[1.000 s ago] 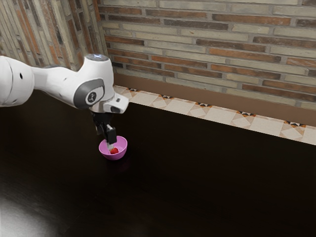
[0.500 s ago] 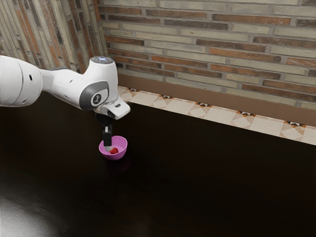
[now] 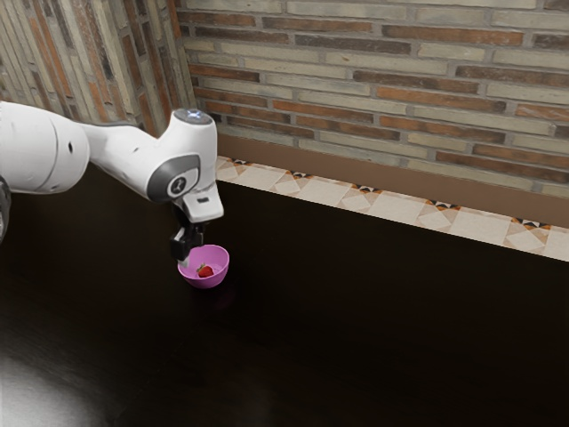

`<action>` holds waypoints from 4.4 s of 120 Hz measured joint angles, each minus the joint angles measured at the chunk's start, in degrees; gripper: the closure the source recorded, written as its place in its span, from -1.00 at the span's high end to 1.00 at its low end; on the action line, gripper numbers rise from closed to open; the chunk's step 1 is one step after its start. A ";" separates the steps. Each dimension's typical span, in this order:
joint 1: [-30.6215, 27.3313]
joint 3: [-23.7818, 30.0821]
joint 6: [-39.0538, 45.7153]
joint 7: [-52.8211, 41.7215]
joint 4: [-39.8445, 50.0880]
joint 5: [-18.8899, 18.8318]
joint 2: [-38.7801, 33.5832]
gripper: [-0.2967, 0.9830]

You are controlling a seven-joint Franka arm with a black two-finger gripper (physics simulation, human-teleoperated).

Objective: Take strawberry from the bowl

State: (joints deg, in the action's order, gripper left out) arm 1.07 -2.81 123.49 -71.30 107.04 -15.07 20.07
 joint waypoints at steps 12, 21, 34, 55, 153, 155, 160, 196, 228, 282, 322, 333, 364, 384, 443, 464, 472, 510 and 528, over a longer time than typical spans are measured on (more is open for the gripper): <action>0.09 0.08 0.69 -3.17 0.08 0.12 0.24 0.15; -0.06 0.09 1.27 -5.48 0.00 0.10 1.02 0.14; -0.39 0.09 2.36 -8.55 -1.15 0.05 2.65 0.14; -0.18 0.09 3.90 -12.78 -1.28 1.45 3.19 0.13; -1.30 -0.08 7.74 -24.41 -2.25 4.53 6.71 0.12; -1.33 -0.08 7.84 -24.58 -2.33 4.54 6.79 0.12; -1.38 -0.09 8.05 -25.00 -2.48 4.57 6.92 0.11; -1.53 -0.08 9.47 -27.26 -2.66 4.69 8.34 0.07; -1.72 -0.08 10.49 -28.53 -2.92 4.70 9.14 0.05; -2.11 -0.09 11.71 -29.31 -3.13 4.65 10.05 -0.01; -2.11 -0.08 12.53 -29.39 -3.13 5.81 10.05 -0.34; -2.13 -0.08 12.82 -29.53 -2.93 6.33 9.84 -0.37; -1.67 -0.03 13.85 -29.43 5.10 8.52 0.91 -0.44; -0.19 1.82 14.24 -27.55 15.57 8.92 -10.46 -0.45; 6.27 7.80 16.17 -16.14 32.27 9.79 -19.31 -0.43; 5.42 7.88 16.90 -13.36 32.29 9.92 -18.52 -0.17; 3.91 7.86 16.89 -12.53 32.29 9.98 -18.71 0.02; 4.12 7.38 10.22 -3.53 15.77 9.94 -25.49 0.42; 3.69 -1.18 -5.56 9.50 -5.61 9.87 -24.63 0.48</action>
State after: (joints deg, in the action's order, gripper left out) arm 4.77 -4.00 117.93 -61.81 101.43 -5.20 -4.56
